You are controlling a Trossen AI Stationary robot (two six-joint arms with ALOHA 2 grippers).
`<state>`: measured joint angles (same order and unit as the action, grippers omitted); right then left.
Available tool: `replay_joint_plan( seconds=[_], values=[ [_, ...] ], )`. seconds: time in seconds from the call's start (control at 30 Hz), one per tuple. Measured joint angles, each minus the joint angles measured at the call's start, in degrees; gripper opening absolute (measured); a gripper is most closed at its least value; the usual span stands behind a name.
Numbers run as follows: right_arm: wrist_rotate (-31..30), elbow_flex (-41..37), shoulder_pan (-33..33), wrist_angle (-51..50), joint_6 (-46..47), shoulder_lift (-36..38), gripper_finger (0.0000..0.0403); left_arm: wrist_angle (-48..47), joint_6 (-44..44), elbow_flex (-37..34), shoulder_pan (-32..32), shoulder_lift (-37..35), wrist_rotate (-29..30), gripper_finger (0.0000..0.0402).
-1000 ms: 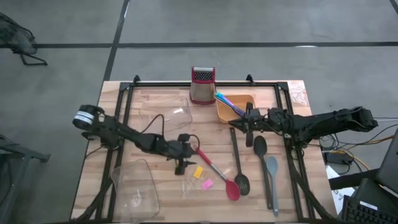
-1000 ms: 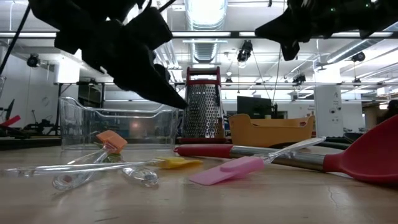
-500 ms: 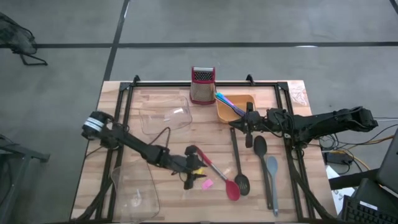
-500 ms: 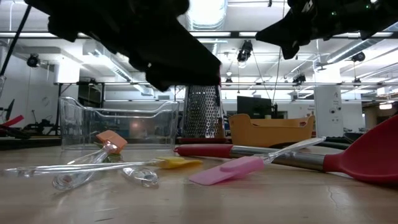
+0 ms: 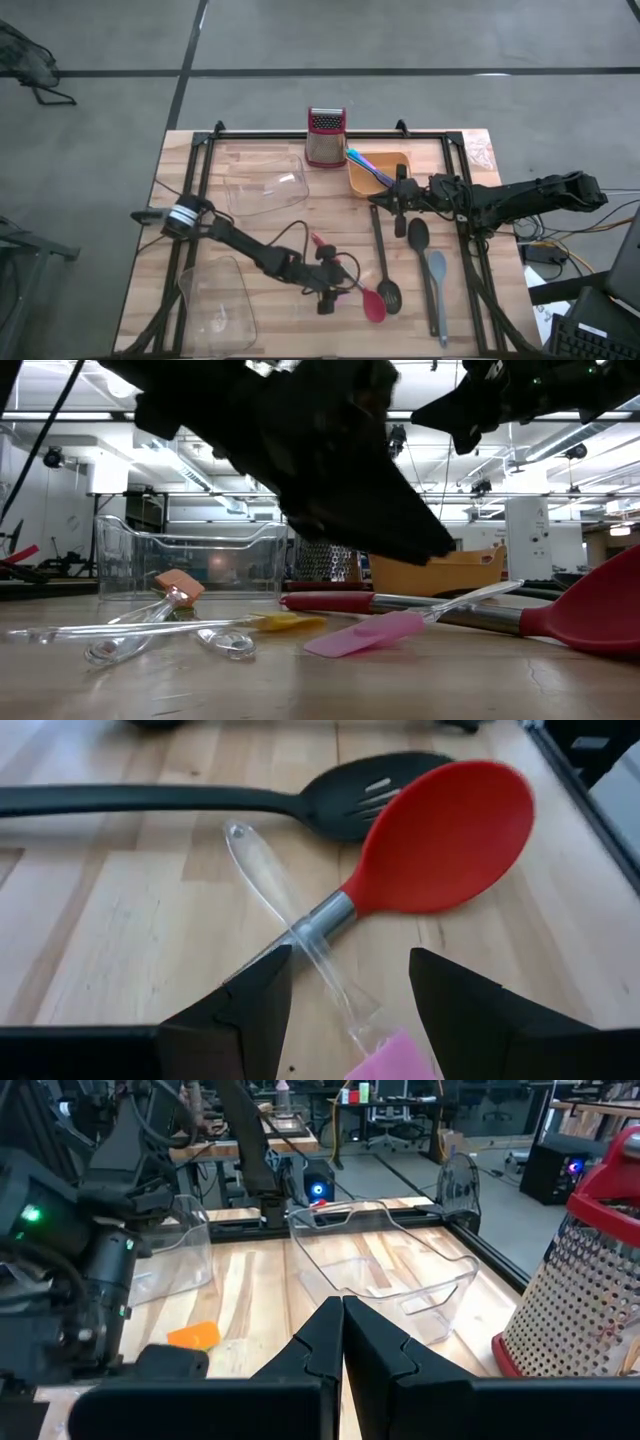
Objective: Pick & Place Kitchen Items
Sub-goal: Put the pink spatula into the top transparent bin
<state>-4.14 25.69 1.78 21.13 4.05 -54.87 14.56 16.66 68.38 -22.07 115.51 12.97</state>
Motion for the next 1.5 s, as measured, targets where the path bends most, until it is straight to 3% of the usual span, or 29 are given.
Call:
replay_joint_plan(
  seconds=[0.47,0.83,1.07,1.37,1.5],
  values=[
    [0.0,0.0,0.0,-1.3,0.1,-0.1,0.0008,-4.4,1.6,5.7,0.5,5.4,0.2,0.0209],
    [-0.1,0.0,0.0,-1.3,0.3,-0.1,0.0008,-6.3,3.0,5.6,1.9,5.9,-0.1,0.0195],
    [-0.1,0.0,0.0,-1.3,0.3,-0.1,0.0008,-7.6,2.5,5.7,2.6,5.8,0.0,0.0144],
    [-0.1,0.0,0.0,-1.3,0.2,-0.1,0.0008,-7.6,-0.4,5.7,2.6,5.8,-0.2,0.0022],
    [-0.1,0.0,0.0,-1.3,0.2,-0.1,0.0008,-8.1,-1.3,5.6,2.7,5.0,-1.3,0.0015]
  ],
)
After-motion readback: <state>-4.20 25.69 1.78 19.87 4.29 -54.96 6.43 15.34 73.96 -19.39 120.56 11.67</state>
